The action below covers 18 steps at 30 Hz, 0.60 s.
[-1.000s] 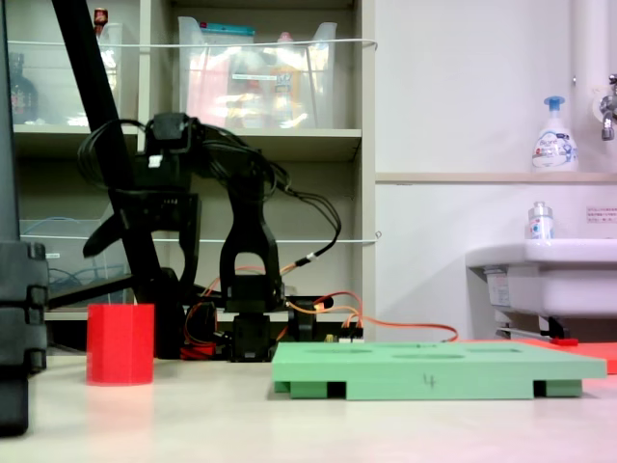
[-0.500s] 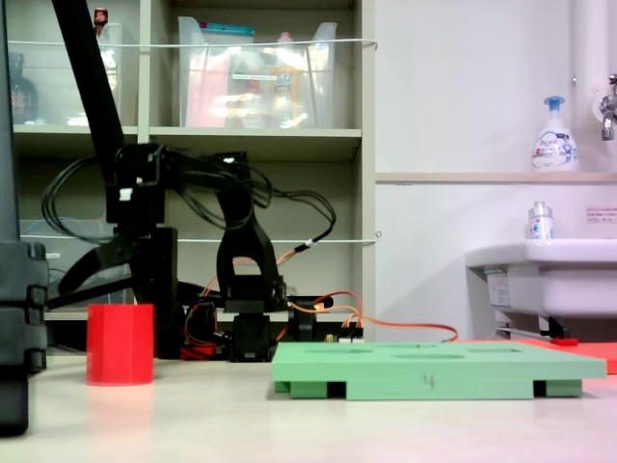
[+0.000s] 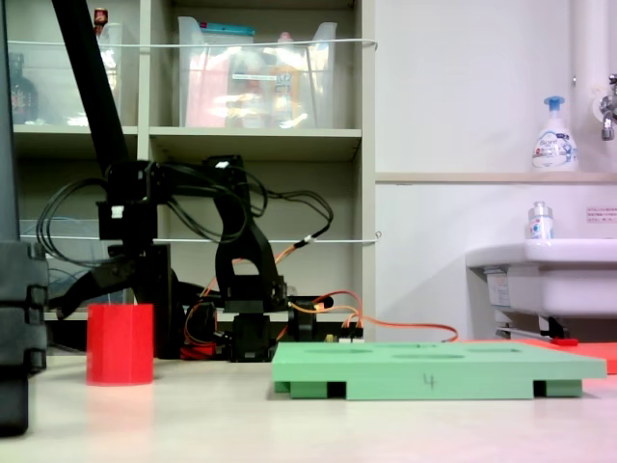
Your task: Put the octagonal pillar block into the corresponding hole
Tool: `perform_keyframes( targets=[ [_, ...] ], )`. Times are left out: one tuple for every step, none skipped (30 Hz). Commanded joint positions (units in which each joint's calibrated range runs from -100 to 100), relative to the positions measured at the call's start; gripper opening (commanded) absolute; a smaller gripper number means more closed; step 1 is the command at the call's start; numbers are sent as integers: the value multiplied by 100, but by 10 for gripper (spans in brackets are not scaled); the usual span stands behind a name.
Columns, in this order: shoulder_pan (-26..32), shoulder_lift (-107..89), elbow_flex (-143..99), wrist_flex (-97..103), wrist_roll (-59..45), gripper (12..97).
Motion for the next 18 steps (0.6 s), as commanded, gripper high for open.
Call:
perform_keyframes(
  targets=[
    [-34, 26, 320, 33, -49, 660],
    [-34, 26, 320, 62, -49, 646],
    [-34, 26, 320, 91, -49, 640],
    [-34, 26, 320, 101, -49, 629],
    [-34, 26, 320, 120, -54, 604],
    [-44, 12, 320, 130, -63, 600],
    [-49, 12, 320, 139, -98, 599],
    [-54, -2, 320, 149, -117, 600],
    [-59, -16, 330, 159, -127, 600],
    [-59, -30, 340, 159, -127, 601],
    [-59, -44, 340, 159, -137, 603],
    [-59, -44, 350, 168, -142, 624],
    [-54, -44, 380, 168, -156, 648],
    [-49, -30, 380, 168, -161, 682],
    [-49, -2, 380, 168, -171, 707],
    [-44, 12, 390, 168, -181, 707],
    [-44, 26, 390, 178, -186, 707],
    [-44, 40, 400, 197, -186, 707]
  ],
)
